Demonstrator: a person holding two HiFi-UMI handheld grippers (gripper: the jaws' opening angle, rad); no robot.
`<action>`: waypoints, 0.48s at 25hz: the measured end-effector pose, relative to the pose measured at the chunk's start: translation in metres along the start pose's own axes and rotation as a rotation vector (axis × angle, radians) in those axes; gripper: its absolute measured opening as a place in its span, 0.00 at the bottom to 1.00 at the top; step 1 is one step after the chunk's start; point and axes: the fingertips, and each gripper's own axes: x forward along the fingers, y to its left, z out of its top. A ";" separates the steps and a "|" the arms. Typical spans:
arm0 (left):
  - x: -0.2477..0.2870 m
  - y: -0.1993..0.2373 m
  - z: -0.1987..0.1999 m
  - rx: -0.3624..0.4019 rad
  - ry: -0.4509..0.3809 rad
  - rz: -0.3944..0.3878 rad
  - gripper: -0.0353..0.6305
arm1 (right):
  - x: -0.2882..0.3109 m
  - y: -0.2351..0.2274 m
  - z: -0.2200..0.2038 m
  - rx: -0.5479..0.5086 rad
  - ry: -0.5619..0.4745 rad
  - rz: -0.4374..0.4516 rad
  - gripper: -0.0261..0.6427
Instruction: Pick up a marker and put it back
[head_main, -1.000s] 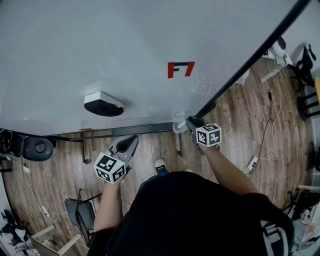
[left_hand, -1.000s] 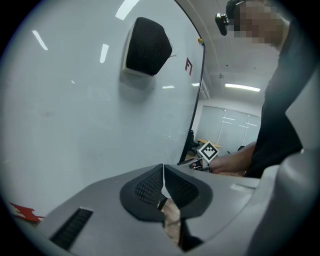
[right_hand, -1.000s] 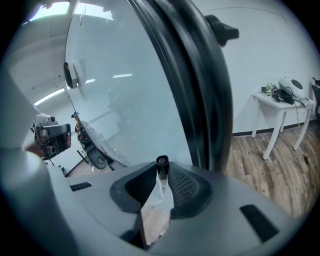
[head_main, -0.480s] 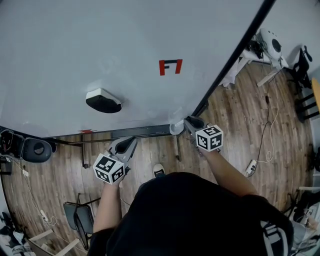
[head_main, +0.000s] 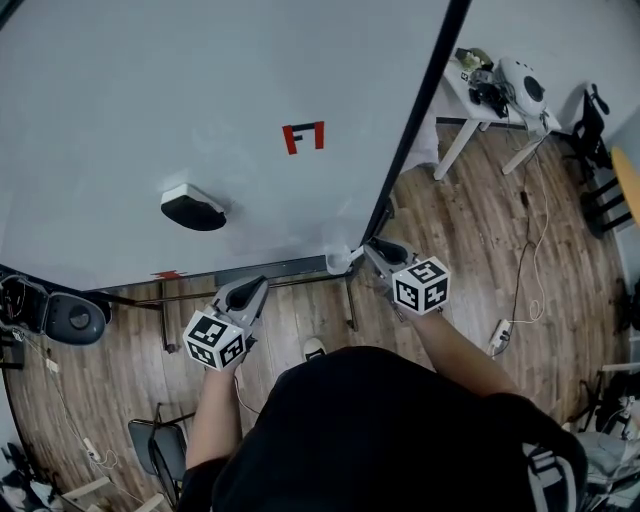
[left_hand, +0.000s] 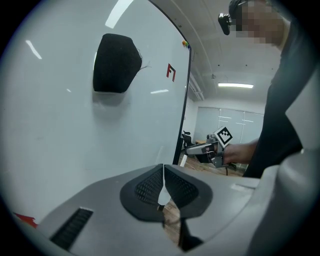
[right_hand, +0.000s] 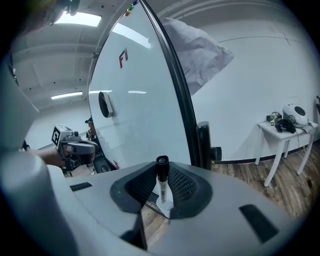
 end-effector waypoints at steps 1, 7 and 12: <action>0.002 -0.002 0.001 0.003 -0.001 -0.003 0.08 | -0.005 0.000 0.001 -0.001 -0.005 -0.003 0.14; 0.016 -0.015 0.010 0.023 -0.003 -0.030 0.08 | -0.031 -0.008 0.002 0.002 -0.022 -0.021 0.13; 0.025 -0.024 0.012 0.034 0.000 -0.050 0.08 | -0.044 -0.013 -0.003 0.006 -0.022 -0.030 0.13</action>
